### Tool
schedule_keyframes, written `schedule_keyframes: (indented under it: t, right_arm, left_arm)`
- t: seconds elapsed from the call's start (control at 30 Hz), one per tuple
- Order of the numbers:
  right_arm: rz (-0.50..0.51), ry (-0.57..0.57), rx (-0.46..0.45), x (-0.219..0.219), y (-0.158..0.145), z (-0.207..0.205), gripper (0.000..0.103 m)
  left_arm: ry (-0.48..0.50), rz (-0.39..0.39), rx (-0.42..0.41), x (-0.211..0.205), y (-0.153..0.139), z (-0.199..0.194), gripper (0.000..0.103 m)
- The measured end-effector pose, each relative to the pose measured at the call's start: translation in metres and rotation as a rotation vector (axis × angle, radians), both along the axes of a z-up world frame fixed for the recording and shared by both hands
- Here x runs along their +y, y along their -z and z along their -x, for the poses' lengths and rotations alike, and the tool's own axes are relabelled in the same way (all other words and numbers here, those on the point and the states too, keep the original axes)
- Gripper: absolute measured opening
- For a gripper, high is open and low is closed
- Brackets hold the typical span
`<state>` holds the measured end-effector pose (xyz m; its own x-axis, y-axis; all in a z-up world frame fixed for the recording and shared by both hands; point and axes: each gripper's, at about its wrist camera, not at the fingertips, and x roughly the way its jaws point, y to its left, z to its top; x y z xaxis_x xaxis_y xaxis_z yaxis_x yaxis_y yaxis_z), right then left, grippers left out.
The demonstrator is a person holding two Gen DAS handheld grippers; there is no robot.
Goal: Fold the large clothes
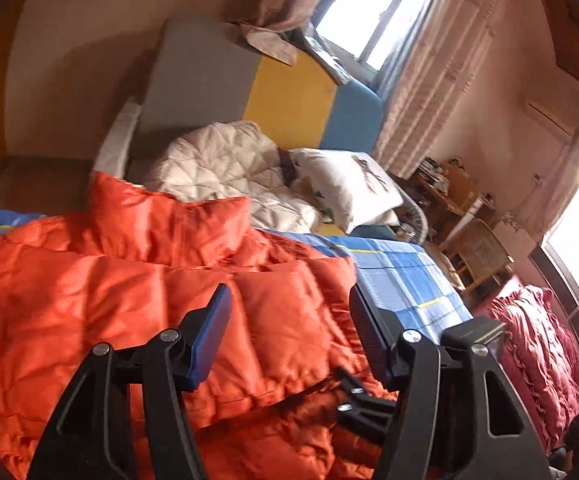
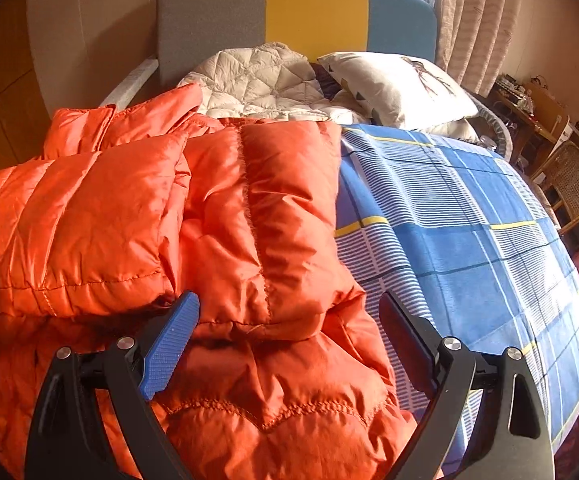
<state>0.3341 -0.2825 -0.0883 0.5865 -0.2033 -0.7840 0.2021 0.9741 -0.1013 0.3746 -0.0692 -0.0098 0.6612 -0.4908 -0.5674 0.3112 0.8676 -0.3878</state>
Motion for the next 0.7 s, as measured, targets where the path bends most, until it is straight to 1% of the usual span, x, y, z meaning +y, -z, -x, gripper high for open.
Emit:
schedule_keyframes:
  t: [0.07, 0.1, 0.13, 0.17, 0.23, 0.3, 0.33, 0.37, 0.4, 0.47, 0.5, 0.53, 0.57, 0.6, 0.67, 0.7]
  right_arm:
    - [0.002, 0.016, -0.028, -0.004, -0.010, 0.006, 0.079]
    - [-0.013, 0.024, -0.051, -0.006, -0.016, 0.010, 0.076]
    - [-0.029, 0.030, -0.075, -0.008, -0.022, 0.013, 0.074]
    - [-0.049, 0.036, -0.100, -0.009, -0.028, 0.014, 0.074]
    - [-0.152, 0.026, -0.140, -0.009, -0.037, 0.012, 0.074]
    - [-0.222, 0.003, -0.140, -0.002, -0.039, 0.000, 0.074]
    - [-0.263, -0.020, -0.135, 0.004, -0.038, -0.007, 0.074]
    - [-0.291, -0.031, -0.117, 0.011, -0.036, -0.015, 0.074]
    - [-0.292, -0.032, -0.092, 0.017, -0.033, -0.023, 0.074]
    - [-0.305, -0.050, -0.050, 0.028, -0.025, -0.036, 0.073]
    - [-0.315, -0.058, -0.024, 0.033, -0.019, -0.042, 0.059]
    - [-0.334, -0.073, -0.001, 0.037, -0.014, -0.048, 0.049]
    - [-0.338, -0.081, 0.016, 0.040, -0.010, -0.051, 0.034]
    - [-0.325, -0.085, 0.015, 0.042, -0.010, -0.052, 0.023]
    - [-0.281, -0.107, -0.010, 0.046, -0.016, -0.049, 0.014]
    - [-0.246, -0.110, -0.024, 0.047, -0.019, -0.047, 0.012]
  left_arm:
    - [-0.076, -0.022, -0.007, 0.031, 0.004, 0.008, 0.061]
    - [-0.125, -0.048, -0.002, 0.049, 0.008, 0.013, 0.060]
    - [-0.168, -0.077, -0.002, 0.065, 0.013, 0.020, 0.060]
    - [-0.189, -0.085, -0.001, 0.077, 0.018, 0.024, 0.060]
    - [-0.265, -0.118, 0.015, 0.106, 0.030, 0.035, 0.060]
    - [-0.325, -0.129, 0.039, 0.131, 0.041, 0.041, 0.060]
    - [-0.366, -0.146, 0.051, 0.143, 0.047, 0.042, 0.060]
    - [-0.384, -0.143, 0.062, 0.151, 0.051, 0.043, 0.060]
    - [-0.402, -0.137, 0.080, 0.161, 0.056, 0.042, 0.060]
    - [-0.437, -0.149, 0.091, 0.171, 0.061, 0.042, 0.060]
    - [-0.445, -0.149, 0.099, 0.176, 0.064, 0.040, 0.060]
    - [-0.458, -0.155, 0.101, 0.179, 0.065, 0.039, 0.060]
    - [-0.459, -0.155, 0.099, 0.179, 0.065, 0.039, 0.060]
    - [-0.460, -0.157, 0.099, 0.181, 0.066, 0.037, 0.060]
    - [-0.456, -0.163, 0.082, 0.181, 0.064, 0.033, 0.060]
    - [-0.451, -0.165, 0.074, 0.181, 0.062, 0.033, 0.060]
